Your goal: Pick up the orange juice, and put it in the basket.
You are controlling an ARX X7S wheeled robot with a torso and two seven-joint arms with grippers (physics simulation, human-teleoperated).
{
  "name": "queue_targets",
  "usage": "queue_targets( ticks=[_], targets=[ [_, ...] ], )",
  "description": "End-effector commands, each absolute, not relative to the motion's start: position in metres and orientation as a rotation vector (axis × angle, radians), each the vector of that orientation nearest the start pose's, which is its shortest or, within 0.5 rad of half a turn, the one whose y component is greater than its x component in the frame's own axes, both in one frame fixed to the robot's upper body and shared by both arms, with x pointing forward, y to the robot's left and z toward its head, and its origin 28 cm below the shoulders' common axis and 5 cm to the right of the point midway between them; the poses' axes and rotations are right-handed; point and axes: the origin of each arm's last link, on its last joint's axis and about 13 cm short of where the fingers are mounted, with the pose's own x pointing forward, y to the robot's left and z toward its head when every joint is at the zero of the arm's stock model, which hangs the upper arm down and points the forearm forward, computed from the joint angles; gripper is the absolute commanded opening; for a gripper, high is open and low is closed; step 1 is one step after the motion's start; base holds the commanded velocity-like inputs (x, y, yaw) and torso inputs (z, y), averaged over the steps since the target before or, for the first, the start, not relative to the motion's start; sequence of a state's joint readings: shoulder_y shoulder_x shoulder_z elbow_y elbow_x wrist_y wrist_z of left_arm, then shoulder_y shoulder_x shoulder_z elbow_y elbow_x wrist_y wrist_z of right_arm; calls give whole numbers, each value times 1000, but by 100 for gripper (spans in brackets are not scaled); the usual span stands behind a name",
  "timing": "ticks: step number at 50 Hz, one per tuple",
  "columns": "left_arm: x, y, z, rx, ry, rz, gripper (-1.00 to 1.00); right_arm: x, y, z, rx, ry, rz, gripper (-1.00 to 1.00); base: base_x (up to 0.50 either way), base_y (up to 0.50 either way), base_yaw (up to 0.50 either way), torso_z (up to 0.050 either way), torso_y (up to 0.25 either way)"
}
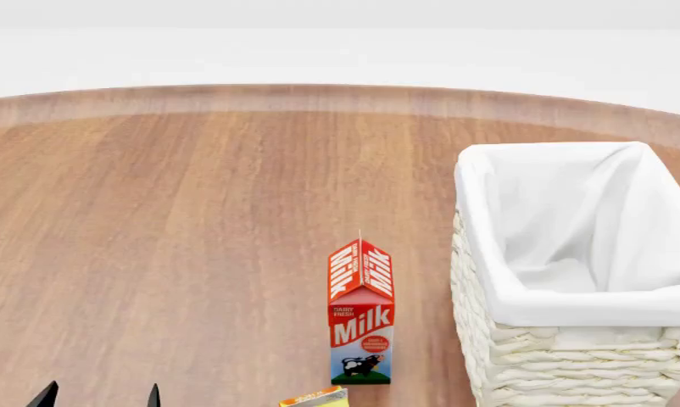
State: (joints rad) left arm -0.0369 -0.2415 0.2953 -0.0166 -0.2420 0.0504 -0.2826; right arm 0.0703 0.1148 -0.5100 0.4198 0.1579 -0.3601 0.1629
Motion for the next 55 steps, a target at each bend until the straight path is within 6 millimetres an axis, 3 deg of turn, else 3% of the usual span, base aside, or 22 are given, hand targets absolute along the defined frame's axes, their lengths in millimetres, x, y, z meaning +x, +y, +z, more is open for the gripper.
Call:
queue_targets(
  ticks=[1, 55],
  targets=[
    [211, 205, 13, 0, 0, 0, 100, 192, -42, -48, -11, 60, 278, 100, 0, 0, 0, 0, 0],
    [211, 205, 13, 0, 0, 0, 100, 204, -40, -49, -27, 63, 272, 100, 0, 0, 0, 0, 0]
  ],
)
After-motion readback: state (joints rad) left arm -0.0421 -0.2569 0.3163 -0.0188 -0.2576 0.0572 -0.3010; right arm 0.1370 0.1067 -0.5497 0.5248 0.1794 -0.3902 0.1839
